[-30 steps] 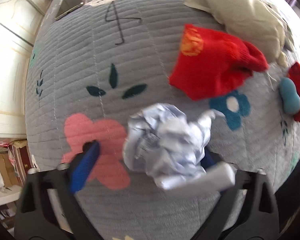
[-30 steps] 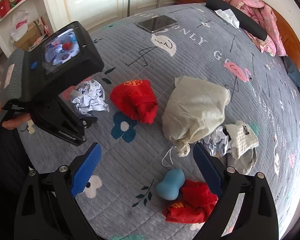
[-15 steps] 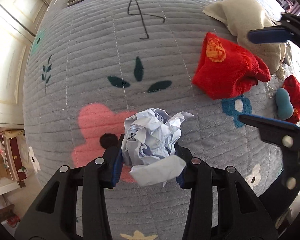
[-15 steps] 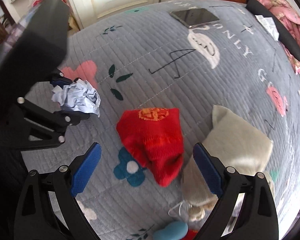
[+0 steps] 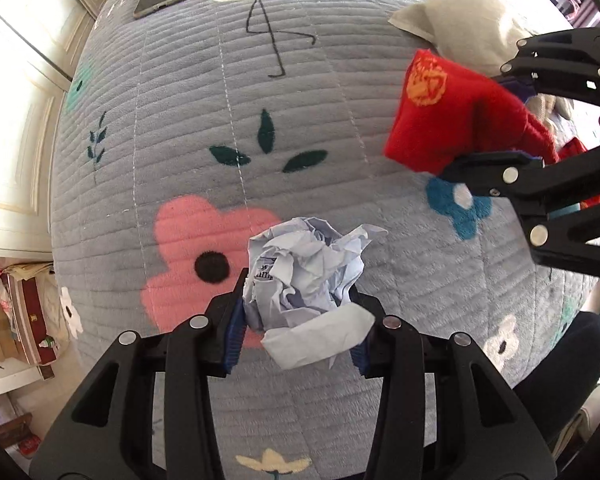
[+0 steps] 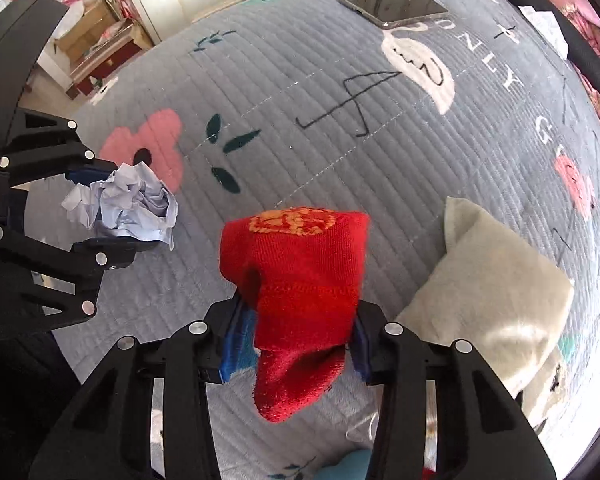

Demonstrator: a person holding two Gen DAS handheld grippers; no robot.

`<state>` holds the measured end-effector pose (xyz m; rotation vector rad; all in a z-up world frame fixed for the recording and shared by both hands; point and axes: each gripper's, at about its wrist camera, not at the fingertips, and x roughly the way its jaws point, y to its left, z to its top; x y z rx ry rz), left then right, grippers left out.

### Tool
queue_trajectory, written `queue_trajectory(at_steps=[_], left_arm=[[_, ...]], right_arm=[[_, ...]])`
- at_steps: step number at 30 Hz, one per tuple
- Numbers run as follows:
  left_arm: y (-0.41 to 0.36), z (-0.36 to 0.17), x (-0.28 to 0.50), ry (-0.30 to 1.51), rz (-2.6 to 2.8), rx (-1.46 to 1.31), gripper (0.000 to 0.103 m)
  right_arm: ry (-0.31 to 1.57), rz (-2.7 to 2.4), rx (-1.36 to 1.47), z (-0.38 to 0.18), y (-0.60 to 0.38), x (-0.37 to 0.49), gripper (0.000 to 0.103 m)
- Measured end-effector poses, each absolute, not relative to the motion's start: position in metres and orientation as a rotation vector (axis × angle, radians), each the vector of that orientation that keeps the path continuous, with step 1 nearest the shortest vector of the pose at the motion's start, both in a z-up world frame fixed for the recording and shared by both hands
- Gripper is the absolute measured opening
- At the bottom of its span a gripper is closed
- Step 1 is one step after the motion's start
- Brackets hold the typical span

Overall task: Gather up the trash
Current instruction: 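Carry the crumpled paper and red sock toward the trash bin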

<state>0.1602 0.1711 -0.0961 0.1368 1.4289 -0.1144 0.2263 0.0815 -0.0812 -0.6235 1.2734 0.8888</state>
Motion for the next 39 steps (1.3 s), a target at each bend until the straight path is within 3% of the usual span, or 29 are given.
queue_trajectory(at_steps=[20,39], left_arm=[[0.07,-0.058,0.087,1.392,-0.27,0.317,0.043],[-0.04,-0.035,0.052,1.334,-0.414,0.506,0.044]], right_arm=[[1.266,0.821,-0.508,-0.026,-0.016,0.143,0.043],[1.264,0.632,-0.364,-0.008,-0.141,0.094,0.045]])
